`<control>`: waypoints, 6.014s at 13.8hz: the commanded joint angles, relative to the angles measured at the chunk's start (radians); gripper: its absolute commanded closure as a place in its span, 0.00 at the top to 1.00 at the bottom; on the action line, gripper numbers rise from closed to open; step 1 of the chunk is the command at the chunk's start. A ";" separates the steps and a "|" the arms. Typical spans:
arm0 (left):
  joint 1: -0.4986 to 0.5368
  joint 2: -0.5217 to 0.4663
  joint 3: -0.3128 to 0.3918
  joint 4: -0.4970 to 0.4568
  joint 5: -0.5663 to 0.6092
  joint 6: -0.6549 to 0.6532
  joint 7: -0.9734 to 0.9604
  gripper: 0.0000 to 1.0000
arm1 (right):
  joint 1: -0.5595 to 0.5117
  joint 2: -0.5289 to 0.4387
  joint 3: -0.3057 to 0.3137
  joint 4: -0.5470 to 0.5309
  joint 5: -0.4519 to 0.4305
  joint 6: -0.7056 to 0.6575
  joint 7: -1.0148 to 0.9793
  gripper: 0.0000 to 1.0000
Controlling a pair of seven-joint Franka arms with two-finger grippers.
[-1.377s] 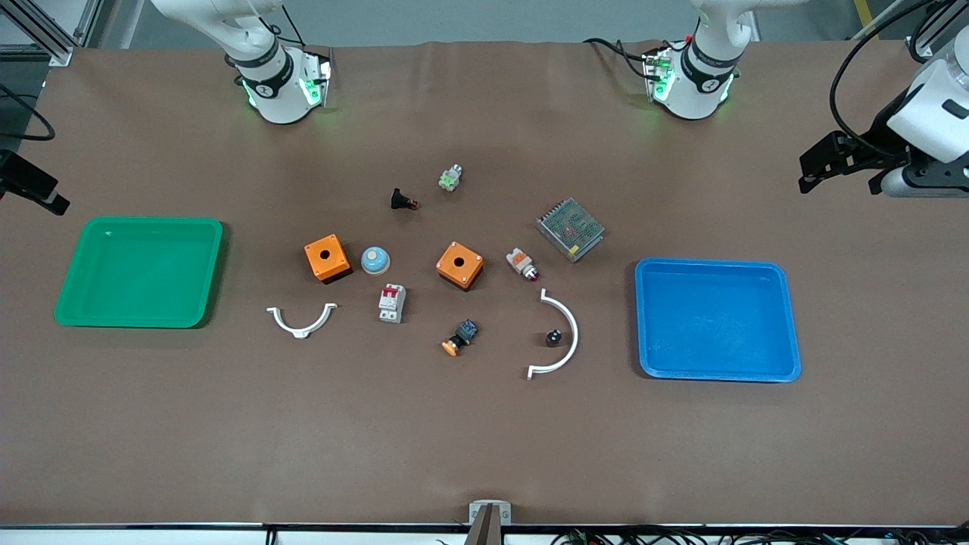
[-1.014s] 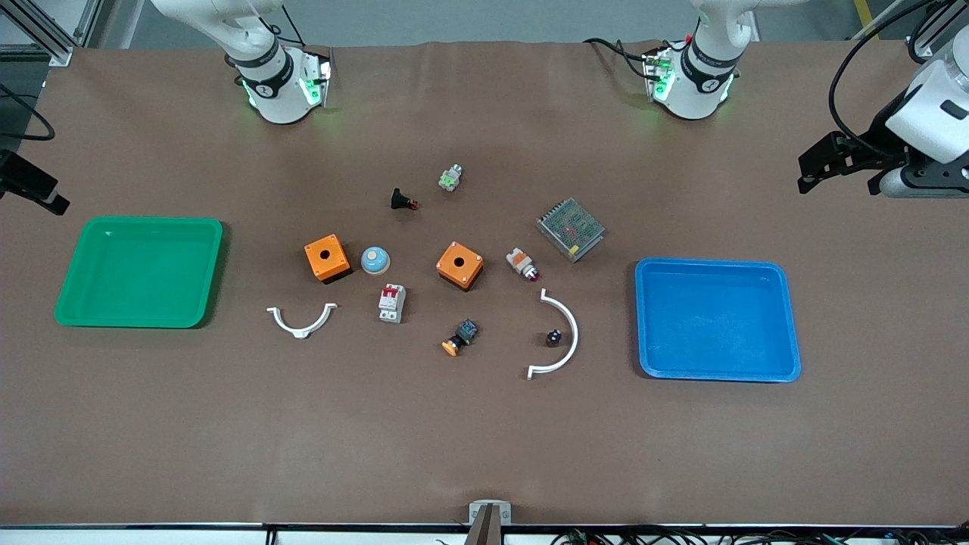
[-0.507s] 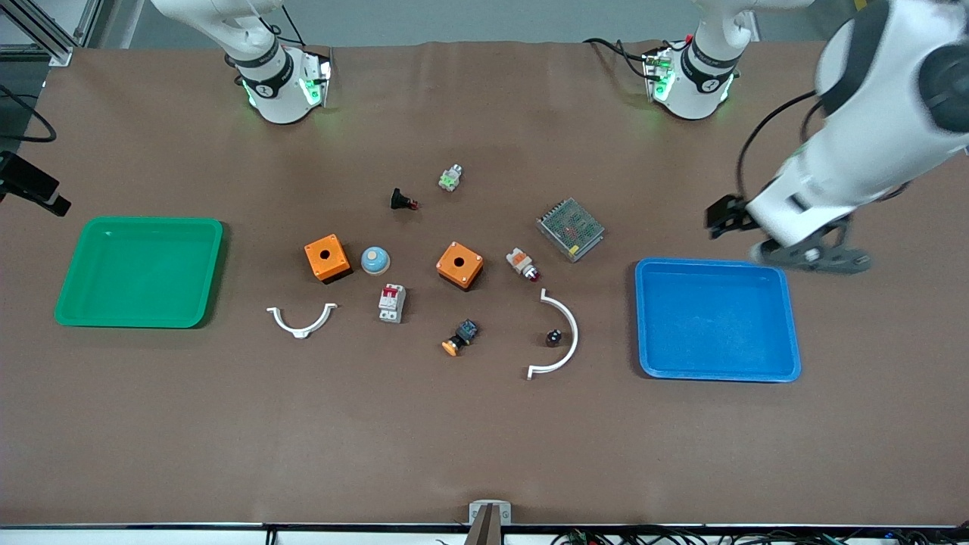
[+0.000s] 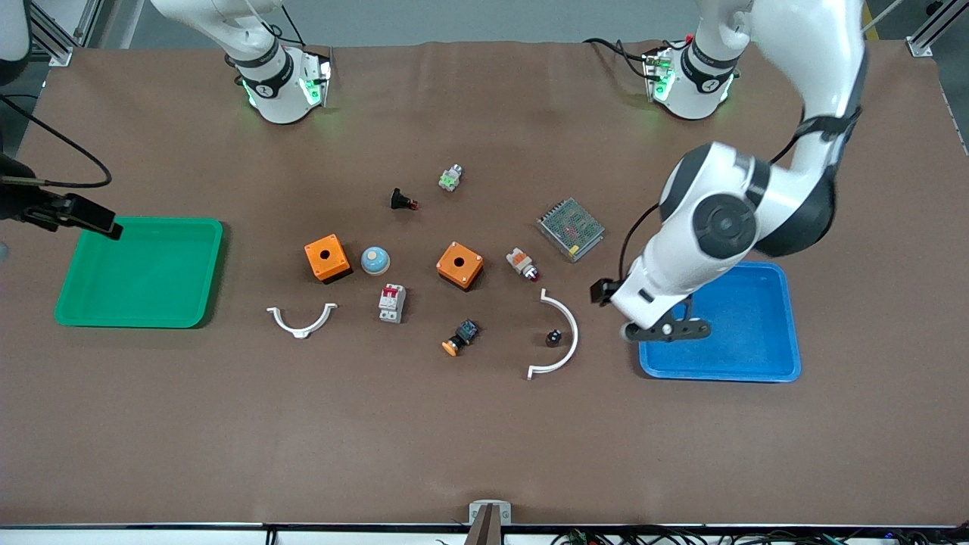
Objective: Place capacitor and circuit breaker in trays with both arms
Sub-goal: 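Reach the left gripper toward the black capacitor while the right gripper moves out, then grasp the capacitor with the left gripper while the right gripper reaches the breaker, then carry the capacitor to the blue tray while the right gripper lifts the breaker, then release the capacitor in the blue tray while the right gripper carries the breaker, then lower the breaker into the green tray and open the right gripper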
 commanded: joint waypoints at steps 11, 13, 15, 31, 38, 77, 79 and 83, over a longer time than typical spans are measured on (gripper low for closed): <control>-0.188 0.320 0.108 0.134 0.021 0.291 -0.366 0.79 | 0.487 0.159 0.003 -0.294 0.145 0.444 0.490 1.00; -0.191 0.347 0.108 0.134 0.021 0.324 -0.369 0.75 | 0.507 0.225 0.003 -0.293 0.145 0.511 0.499 1.00; -0.198 0.352 0.107 0.129 0.021 0.326 -0.370 0.71 | 0.513 0.274 0.005 -0.291 0.145 0.568 0.499 1.00; -0.179 0.182 0.179 0.126 0.023 0.185 -0.381 0.00 | 0.536 0.503 0.002 -0.281 0.134 0.800 0.485 0.96; 0.015 0.026 0.179 -0.042 0.024 0.028 -0.116 0.00 | 0.535 0.501 0.003 -0.268 0.137 0.785 0.487 0.23; 0.366 -0.649 0.030 -0.173 0.003 -0.427 0.498 1.00 | -0.159 0.395 -0.285 -0.500 0.185 0.709 -0.651 0.15; 0.362 -0.650 0.021 -0.172 0.006 -0.420 0.497 1.00 | -0.159 0.395 -0.285 -0.514 0.185 0.745 -0.651 0.27; 0.361 -0.645 0.021 -0.165 0.004 -0.423 0.516 1.00 | -0.156 0.296 -0.287 -0.500 0.185 0.676 -0.655 1.00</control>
